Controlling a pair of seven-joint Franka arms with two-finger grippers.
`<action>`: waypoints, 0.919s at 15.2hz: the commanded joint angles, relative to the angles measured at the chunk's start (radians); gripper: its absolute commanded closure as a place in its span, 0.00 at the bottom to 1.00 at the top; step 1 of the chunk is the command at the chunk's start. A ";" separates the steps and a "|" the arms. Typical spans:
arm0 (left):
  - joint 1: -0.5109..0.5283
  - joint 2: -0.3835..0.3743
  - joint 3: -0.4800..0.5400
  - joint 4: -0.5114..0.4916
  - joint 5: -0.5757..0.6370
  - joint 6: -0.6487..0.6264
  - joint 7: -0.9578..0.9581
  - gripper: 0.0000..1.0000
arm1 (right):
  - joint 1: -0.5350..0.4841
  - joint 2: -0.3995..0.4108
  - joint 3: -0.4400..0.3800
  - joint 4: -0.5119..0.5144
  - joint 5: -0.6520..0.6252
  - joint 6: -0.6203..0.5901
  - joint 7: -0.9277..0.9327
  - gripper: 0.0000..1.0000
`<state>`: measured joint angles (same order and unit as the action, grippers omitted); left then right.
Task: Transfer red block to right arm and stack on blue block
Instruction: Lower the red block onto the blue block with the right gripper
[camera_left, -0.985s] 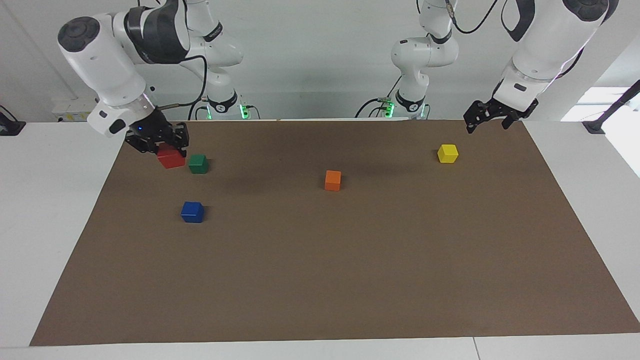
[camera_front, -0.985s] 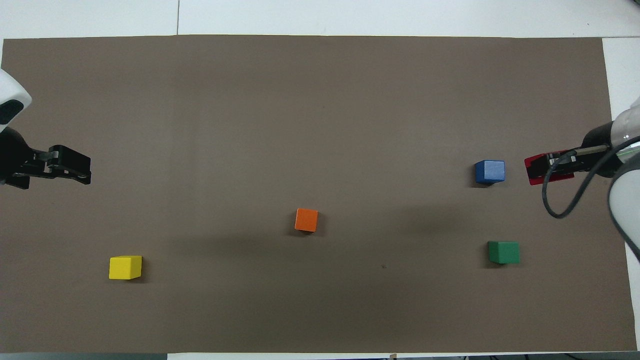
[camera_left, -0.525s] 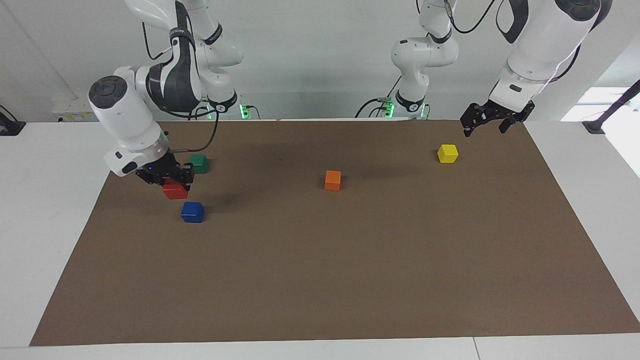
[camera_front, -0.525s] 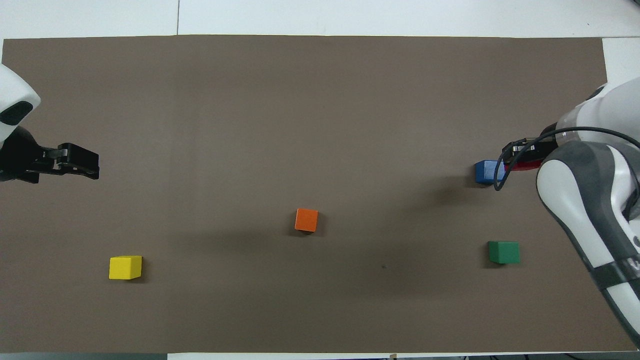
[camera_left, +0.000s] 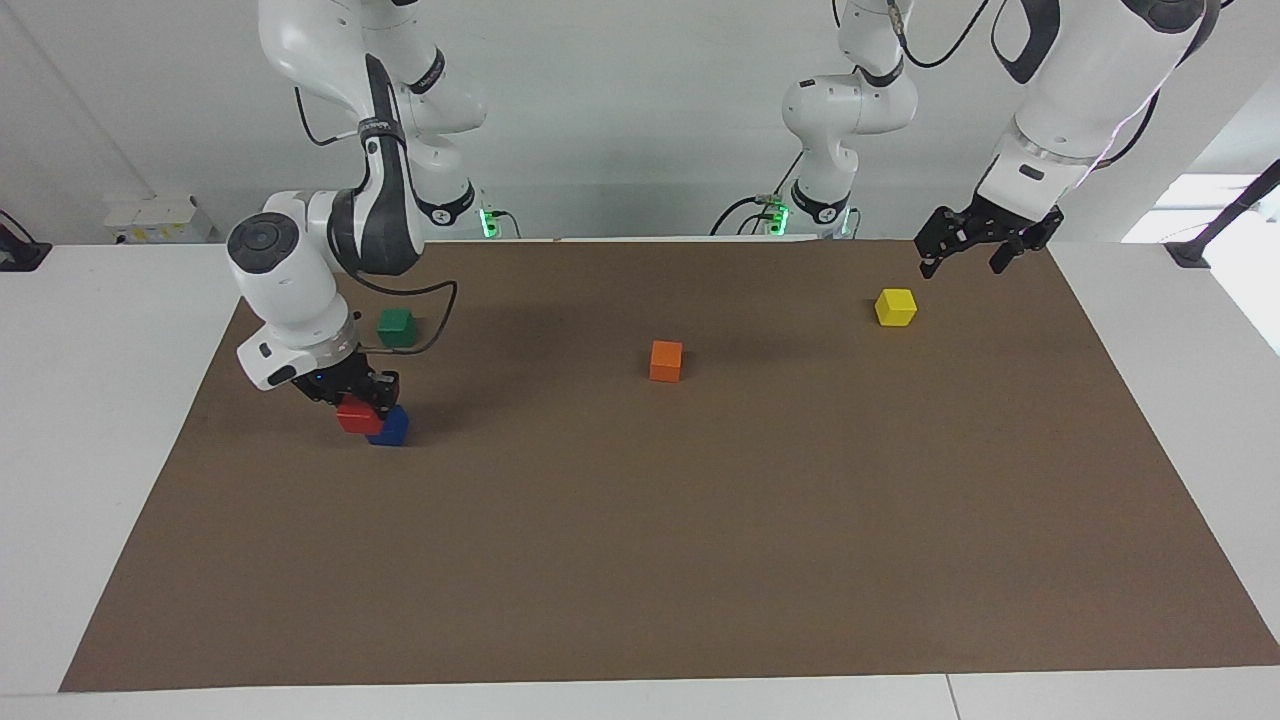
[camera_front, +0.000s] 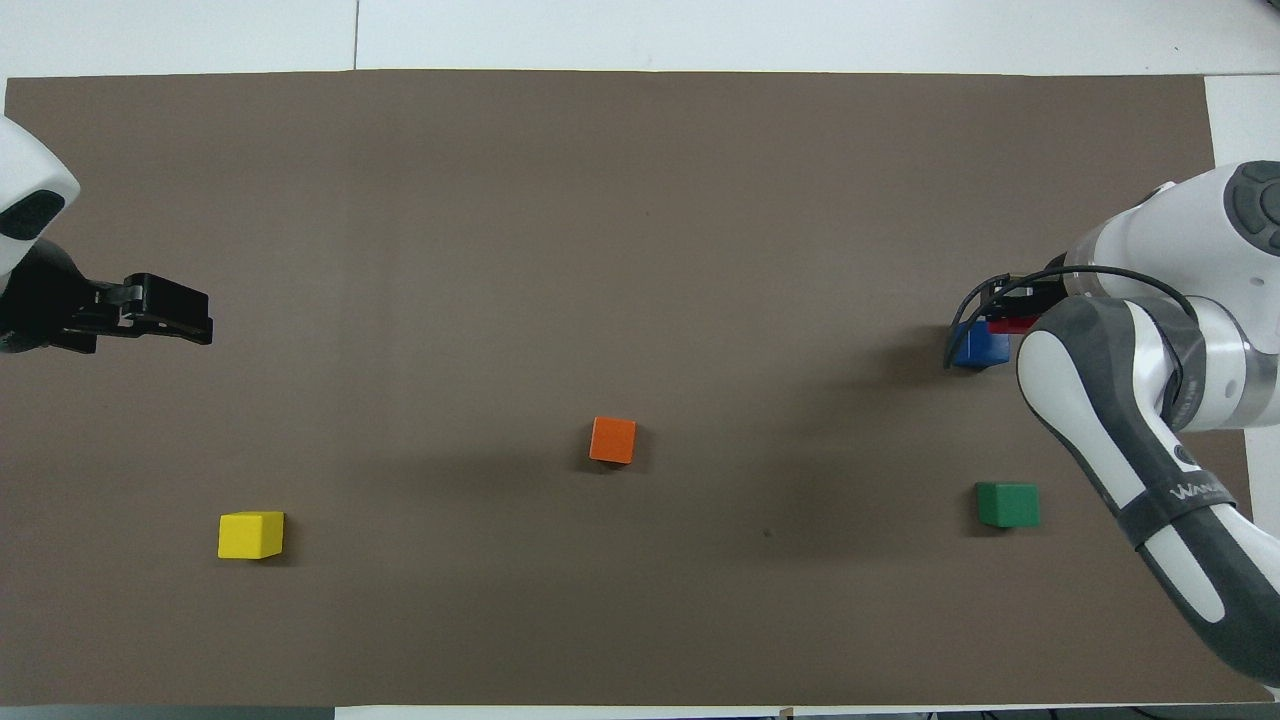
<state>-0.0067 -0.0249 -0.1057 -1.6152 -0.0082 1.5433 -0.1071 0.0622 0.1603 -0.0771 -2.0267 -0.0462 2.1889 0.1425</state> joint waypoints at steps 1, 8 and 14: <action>0.001 -0.013 0.000 0.009 -0.013 0.020 0.015 0.00 | 0.011 -0.016 0.005 -0.058 -0.026 0.072 0.037 1.00; 0.001 -0.021 0.000 -0.012 -0.015 0.032 0.017 0.00 | 0.018 -0.024 0.004 -0.095 -0.015 0.104 0.014 1.00; 0.001 -0.021 -0.002 -0.012 -0.015 0.031 0.012 0.00 | 0.004 -0.028 0.004 -0.132 -0.007 0.152 0.012 1.00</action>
<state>-0.0068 -0.0260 -0.1081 -1.6046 -0.0083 1.5593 -0.1044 0.0839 0.1487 -0.0780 -2.1182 -0.0462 2.3114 0.1523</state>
